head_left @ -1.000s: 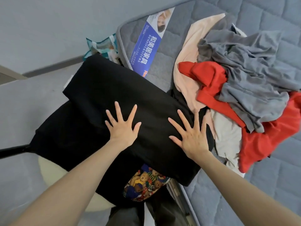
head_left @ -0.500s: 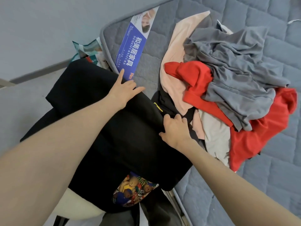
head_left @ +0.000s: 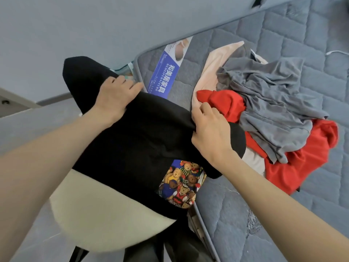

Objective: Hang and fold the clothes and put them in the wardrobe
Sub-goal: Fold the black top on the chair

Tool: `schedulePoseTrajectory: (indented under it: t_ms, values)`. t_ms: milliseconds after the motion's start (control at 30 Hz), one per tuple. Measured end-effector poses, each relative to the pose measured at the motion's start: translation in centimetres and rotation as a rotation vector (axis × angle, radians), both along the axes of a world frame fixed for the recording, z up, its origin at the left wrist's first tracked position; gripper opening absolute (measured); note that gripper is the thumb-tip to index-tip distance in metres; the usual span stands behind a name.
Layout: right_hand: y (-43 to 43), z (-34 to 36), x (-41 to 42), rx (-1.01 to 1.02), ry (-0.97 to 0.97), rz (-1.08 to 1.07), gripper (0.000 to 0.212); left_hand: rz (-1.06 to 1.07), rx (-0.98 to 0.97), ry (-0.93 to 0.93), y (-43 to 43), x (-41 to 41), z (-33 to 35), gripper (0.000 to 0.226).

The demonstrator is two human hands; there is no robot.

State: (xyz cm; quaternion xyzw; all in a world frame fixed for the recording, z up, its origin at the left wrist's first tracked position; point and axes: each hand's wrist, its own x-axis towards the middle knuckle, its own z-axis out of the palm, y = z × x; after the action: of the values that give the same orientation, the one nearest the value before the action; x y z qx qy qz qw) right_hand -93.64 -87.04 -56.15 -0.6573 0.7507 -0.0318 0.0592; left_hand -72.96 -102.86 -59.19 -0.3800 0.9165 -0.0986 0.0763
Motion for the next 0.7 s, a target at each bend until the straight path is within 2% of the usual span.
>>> schedulePoseTrajectory:
  t_ms: [133, 233, 300, 367, 433, 500, 600, 667, 700]
  values:
    - [4.7, -0.7, 3.9, 0.084, 0.055, 0.166, 0.028, -0.031, -0.02, 0.103, 5.4, 5.0, -0.9, 0.068]
    - [9.0, -3.2, 7.6, 0.333, 0.013, 0.285, 0.034, -0.016, -0.001, 0.076, 10.5, 9.9, -3.2, 0.083]
    - [11.2, -5.3, 9.6, 0.477, -0.05, 0.298, 0.035, 0.055, 0.11, -0.007, 13.4, 12.3, -4.8, 0.089]
    - [12.8, -6.7, 11.3, 0.571, -0.082, 0.312, 0.032, 0.174, 0.322, -0.174, 15.9, 13.7, -6.3, 0.093]
    - [13.9, -7.6, 12.6, 0.639, -0.149, 0.281, 0.024, 0.29, 0.464, -0.197, 17.5, 14.6, -7.9, 0.092]
    - [14.5, -7.8, 13.3, 0.617, -0.275, 0.186, 0.02, 0.392, 0.512, -0.048, 18.2, 14.6, -8.1, 0.08]
    - [13.6, -8.2, 14.1, 0.294, -0.214, 0.252, 0.017, 0.446, 0.374, 0.235, 17.8, 13.8, -7.8, 0.052]
    - [11.5, -8.5, 14.4, 0.148, -0.183, 0.249, 0.025, 0.45, 0.339, 0.29, 16.9, 12.7, -7.8, 0.054]
    - [10.4, -8.8, 14.4, 0.162, -0.15, 0.239, 0.033, 0.458, 0.347, 0.284, 16.5, 12.1, -7.9, 0.057]
